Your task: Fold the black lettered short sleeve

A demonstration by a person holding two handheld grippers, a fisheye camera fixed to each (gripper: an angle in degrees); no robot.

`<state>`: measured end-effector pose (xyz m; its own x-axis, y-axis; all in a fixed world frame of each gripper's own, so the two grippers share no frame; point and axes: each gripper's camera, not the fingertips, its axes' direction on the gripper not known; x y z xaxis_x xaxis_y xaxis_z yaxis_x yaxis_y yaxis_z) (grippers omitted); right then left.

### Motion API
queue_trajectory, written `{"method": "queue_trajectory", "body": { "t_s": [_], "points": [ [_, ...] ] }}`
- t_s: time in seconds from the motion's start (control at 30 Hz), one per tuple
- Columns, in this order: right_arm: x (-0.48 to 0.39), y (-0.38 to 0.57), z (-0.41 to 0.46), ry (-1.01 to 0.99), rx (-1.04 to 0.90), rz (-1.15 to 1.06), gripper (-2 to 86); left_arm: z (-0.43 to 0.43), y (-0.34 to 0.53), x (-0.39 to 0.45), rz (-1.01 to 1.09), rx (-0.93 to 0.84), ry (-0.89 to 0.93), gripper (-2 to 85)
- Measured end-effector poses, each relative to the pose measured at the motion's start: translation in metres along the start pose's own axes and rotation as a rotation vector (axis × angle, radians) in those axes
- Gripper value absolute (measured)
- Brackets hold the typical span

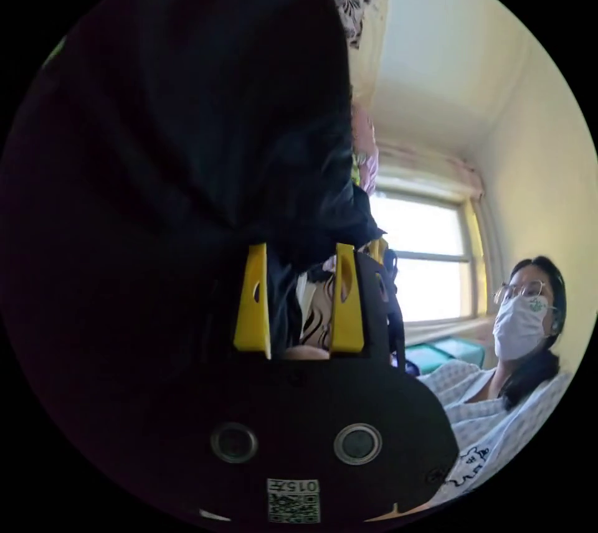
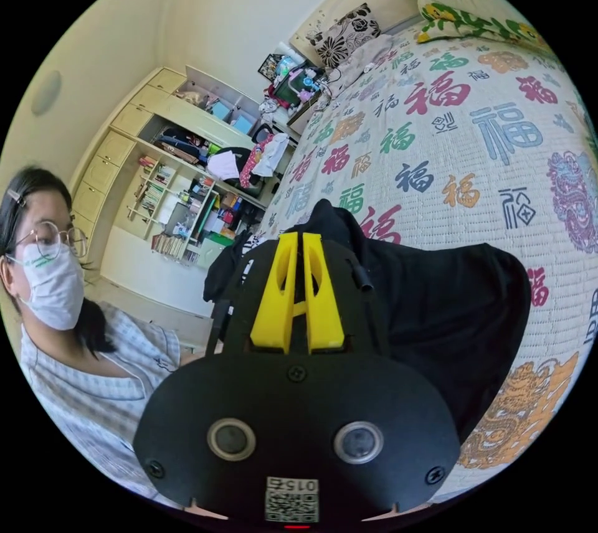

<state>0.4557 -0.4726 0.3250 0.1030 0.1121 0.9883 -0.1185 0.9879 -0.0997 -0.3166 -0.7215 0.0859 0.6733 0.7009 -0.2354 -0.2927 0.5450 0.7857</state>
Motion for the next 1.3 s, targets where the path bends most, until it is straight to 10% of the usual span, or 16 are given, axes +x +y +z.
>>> {"method": "queue_trajectory", "body": {
  "t_s": [0.23,0.67,1.0,1.3],
  "points": [
    [-0.009,-0.033,-0.015,0.047,0.028,-0.048,0.4,0.01,-0.026,0.004,0.076,0.206,0.037,-0.2],
    [0.014,-0.191,0.04,0.284,0.005,-0.145,3.1,0.094,-0.173,0.101,0.505,0.208,-0.137,5.9],
    [0.057,-0.067,0.122,0.619,-0.5,-0.336,11.5,0.131,-0.048,0.045,0.647,-0.202,-0.743,9.7],
    [0.085,-0.11,0.105,0.558,-0.466,-0.233,1.7,0.174,-0.042,0.023,0.705,-0.291,-0.932,1.7]
  ]
}}
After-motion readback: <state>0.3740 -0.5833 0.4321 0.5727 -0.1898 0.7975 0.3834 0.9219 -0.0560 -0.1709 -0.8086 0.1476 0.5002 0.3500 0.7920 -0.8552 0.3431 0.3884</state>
